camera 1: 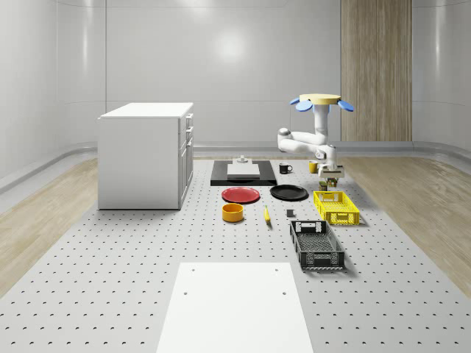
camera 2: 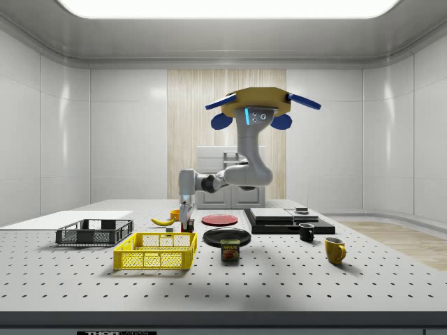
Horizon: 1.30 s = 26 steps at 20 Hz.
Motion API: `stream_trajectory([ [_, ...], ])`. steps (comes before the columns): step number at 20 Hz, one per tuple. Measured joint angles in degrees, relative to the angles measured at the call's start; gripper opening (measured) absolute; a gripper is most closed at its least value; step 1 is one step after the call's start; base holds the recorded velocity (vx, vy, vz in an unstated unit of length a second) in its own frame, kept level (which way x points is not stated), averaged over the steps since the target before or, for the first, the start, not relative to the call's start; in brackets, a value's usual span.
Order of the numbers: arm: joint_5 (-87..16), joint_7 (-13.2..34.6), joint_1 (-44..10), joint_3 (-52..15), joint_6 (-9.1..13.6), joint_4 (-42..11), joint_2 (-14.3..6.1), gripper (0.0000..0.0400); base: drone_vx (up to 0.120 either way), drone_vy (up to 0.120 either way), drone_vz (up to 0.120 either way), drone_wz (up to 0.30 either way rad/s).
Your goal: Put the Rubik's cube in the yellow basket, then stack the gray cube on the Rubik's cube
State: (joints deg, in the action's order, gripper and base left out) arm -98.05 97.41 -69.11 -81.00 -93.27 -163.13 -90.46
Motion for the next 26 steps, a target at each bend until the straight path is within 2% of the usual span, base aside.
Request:
stream_trajectory([
  [16, 0.2, 0.1, -0.1, 0.0, -0.5, 0.0, -0.5, 0.0321, 0.117, 0.000, -0.012, 0.000],
  [26, -5.9, 0.2, -1.1, 6.5, -2.9, 1.3, -0.7, 0.0320, 0.000, 0.000, 0.000, 0.000],
])
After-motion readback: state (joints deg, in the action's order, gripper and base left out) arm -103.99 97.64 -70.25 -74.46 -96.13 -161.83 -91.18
